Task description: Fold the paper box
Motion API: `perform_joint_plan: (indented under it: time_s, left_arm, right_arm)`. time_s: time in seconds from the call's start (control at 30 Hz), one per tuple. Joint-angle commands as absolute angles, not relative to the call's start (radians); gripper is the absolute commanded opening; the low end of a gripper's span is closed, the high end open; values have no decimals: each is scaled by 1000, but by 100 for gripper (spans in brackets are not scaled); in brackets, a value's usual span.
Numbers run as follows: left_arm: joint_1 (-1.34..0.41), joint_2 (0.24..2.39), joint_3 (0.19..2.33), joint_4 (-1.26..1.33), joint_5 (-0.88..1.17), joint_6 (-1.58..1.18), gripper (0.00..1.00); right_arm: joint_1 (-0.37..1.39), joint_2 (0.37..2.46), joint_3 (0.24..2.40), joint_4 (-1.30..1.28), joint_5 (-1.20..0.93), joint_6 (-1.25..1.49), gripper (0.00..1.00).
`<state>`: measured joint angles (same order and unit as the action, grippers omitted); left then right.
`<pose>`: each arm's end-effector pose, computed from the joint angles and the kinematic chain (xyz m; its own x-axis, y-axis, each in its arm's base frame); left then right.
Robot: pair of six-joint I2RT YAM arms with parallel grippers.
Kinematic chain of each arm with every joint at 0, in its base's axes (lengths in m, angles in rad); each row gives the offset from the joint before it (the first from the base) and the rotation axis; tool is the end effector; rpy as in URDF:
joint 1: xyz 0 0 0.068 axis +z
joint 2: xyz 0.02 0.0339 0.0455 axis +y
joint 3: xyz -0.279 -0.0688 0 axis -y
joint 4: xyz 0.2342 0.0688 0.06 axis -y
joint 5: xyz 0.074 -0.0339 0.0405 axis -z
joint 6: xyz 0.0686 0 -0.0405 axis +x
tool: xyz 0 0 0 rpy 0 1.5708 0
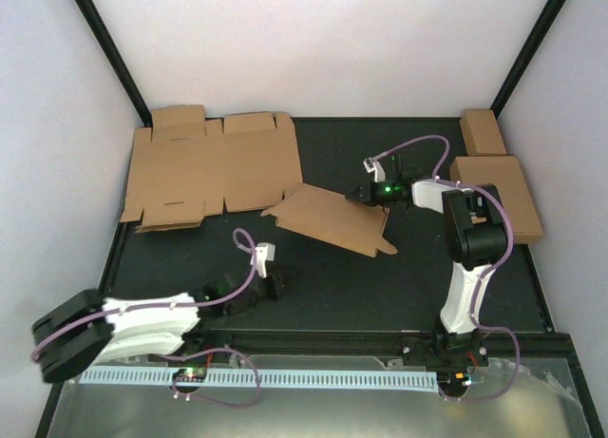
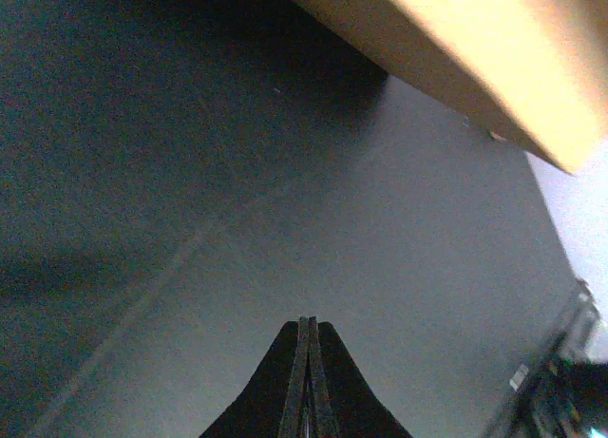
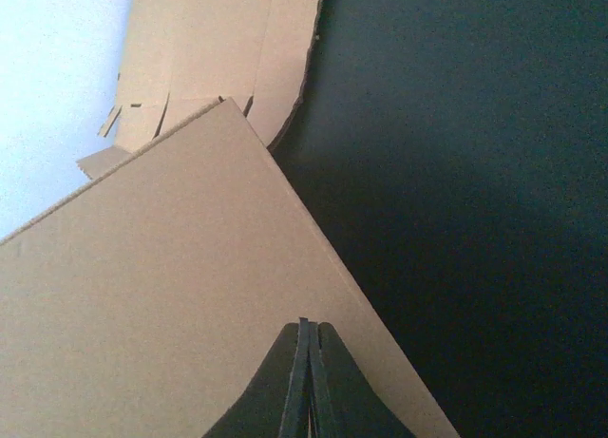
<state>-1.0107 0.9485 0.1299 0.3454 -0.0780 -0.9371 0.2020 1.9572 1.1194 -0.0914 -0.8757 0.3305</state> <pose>0.1044 -0.1564 0.1453 -0.7943 -0.2455 -0.5557 0.2832 0.6596 -0.6963 0.3784 0.1313 0.1435 -0.9302 0.0217 -0.3664 -0.2928 0.5584 0.7762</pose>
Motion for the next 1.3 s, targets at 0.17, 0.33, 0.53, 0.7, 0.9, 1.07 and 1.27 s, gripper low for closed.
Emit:
perform_joint_plan:
  time_s: [0.17, 0.33, 0.53, 0.7, 0.9, 1.07, 1.27]
  left_arm:
    - [-884, 1578, 310, 1138, 26, -859, 1]
    - [-877, 1671, 419, 1177, 23, -821, 2]
    - [-866, 1687, 595, 990, 59, -752, 1]
    - [-856, 1719, 652, 952, 138, -749, 1]
    - [-861, 1712, 638, 939, 191, -765, 2]
    - [-892, 1612, 603, 820, 158, -740, 2]
    - [-914, 1505, 511, 719, 171, -795, 2]
  right_arm:
    - [197, 2001, 1116, -178, -799, 311, 2]
    - [198, 1997, 1116, -176, -824, 300, 2]
    - [214, 1973, 1095, -177, -852, 266, 3]
    - [241, 1937, 1089, -200, -841, 236, 5]
    - [275, 1889, 1048, -183, -834, 232, 6]
    - [298, 1789, 945, -139, -799, 247, 6]
    - [331, 1664, 832, -128, -763, 243, 7]
